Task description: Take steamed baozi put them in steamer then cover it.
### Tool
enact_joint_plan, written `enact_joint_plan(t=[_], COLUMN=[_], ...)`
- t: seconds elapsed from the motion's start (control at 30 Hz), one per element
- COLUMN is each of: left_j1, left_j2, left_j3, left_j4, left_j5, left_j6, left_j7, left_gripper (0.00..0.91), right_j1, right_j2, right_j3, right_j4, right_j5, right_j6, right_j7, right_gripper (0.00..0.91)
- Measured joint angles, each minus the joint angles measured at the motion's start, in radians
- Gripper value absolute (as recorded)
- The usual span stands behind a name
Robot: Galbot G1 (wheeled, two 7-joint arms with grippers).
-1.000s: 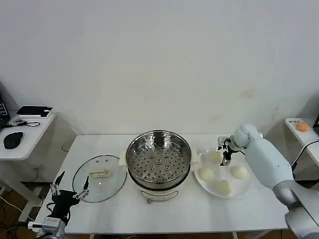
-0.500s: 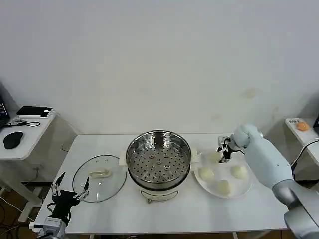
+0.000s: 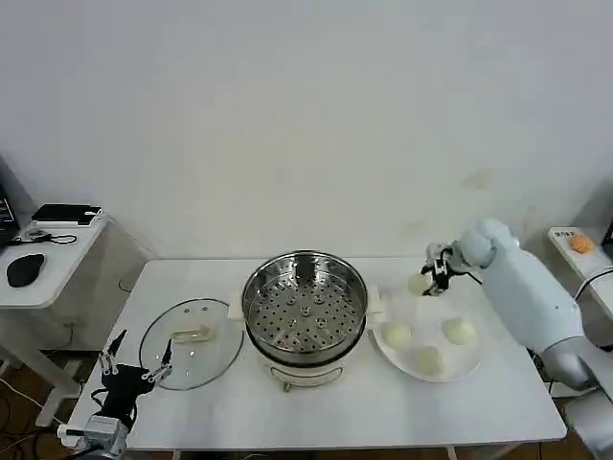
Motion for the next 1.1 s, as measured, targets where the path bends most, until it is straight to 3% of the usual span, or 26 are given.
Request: enact_joint_plan(t=[0.27, 0.6, 0.77, 1.1], left_j1=[0.009, 0.023, 0.028, 0.045], left_j2=[-0.016, -0.031, -0.044, -0.051], left_j3=[-0.011, -0.020, -0.017, -0.024], left_j4=[-0.013, -0.021, -0.025, -0.030], left_j5=[-0.003, 0.000, 0.009, 0.022], left_j6=[-0.001, 0.000, 0.001, 0.001], left_j7=[-0.005, -0.009, -0.009, -0.008], left_gripper=[0.907, 0.907, 0.907, 0.907], right_j1=[0.148, 0.266, 0.298, 0.319], right_j2=[0.043, 0.087, 0.106, 0.140], right_j3=[-0.100, -0.203, -0.264, -0.365], right_j4=[0.039, 0.084, 0.155, 0.256], right_j5=[0.136, 0.161, 0.115, -0.113], right_j6=[0.005, 0.208, 0.308, 0.478], right_j7=[-0.066, -0.141, -0.151, -0.118], right_gripper=[0.635, 0.635, 0.635, 0.635])
